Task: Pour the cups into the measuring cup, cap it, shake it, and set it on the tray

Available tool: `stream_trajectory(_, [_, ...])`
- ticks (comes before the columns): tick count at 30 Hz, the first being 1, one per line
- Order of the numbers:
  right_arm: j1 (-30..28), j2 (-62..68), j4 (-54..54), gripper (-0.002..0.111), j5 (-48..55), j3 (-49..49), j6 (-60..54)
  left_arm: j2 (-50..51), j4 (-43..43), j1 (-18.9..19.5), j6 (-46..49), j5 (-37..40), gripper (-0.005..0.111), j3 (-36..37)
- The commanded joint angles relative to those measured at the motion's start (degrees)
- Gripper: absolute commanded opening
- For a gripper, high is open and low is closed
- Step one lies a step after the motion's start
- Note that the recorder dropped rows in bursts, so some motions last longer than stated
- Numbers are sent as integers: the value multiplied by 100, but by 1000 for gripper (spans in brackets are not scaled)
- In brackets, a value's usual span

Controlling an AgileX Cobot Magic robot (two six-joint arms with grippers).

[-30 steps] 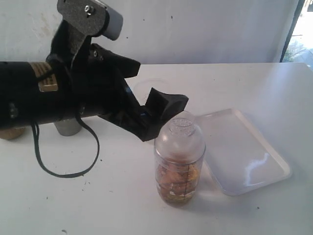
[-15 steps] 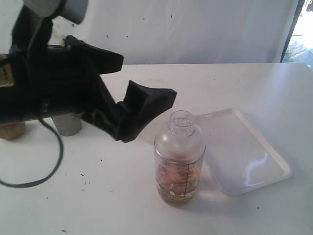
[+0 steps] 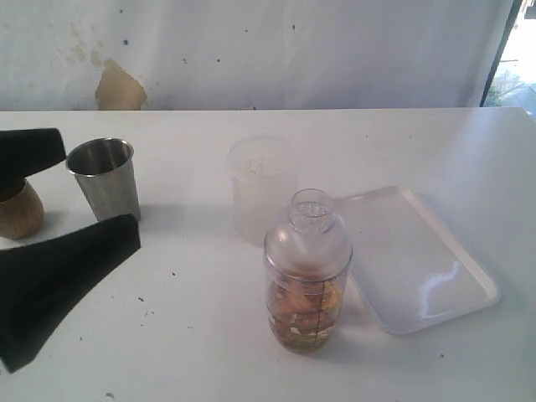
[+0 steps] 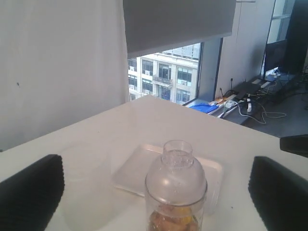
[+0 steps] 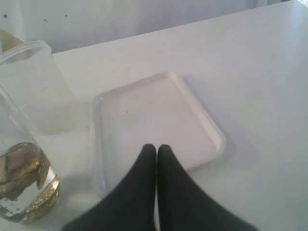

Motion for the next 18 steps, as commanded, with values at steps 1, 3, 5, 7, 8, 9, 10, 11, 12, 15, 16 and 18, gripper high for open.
stream_trajectory(1, [-48,-27,-34,0,-13,25,1,-318,-69,-27,-108,-82,105,324])
stream_trajectory(3, [-48,-27,-34,0,-13,25,1,-344,-69,-27,-108,-104,105,365])
stream_trajectory(5, [-48,-27,-34,0,-13,25,1,-344,-69,-27,-108,-104,105,365])
stream_trajectory(7, [-48,-27,-34,0,-13,25,1,-344,-69,-27,-108,-104,105,365])
stream_trajectory(8, [-48,-27,-34,0,-13,25,1,-344,-69,-27,-108,-104,105,365])
stream_trajectory(9, [-48,-27,-34,0,-13,25,1,-344,-69,-27,-108,-104,105,365])
stream_trajectory(10, [-48,-27,-34,0,-13,25,1,-344,-69,-27,-108,-104,105,365])
stream_trajectory(11, [-48,-27,-34,0,-13,25,1,-344,-69,-27,-108,-104,105,363])
stream_trajectory(12, [-48,-27,-34,0,-13,25,1,-344,-59,-27,-97,-104,105,363])
stream_trajectory(15, [-48,-27,-34,0,-13,25,1,-344,-59,-27,-97,-104,105,363])
stream_trajectory(16, [-48,-27,-34,0,-13,25,1,-344,-59,-27,-97,-104,105,363])
stream_trajectory(18, [-48,-27,-34,0,-13,25,1,-344,-59,-27,-26,-156,105,363])
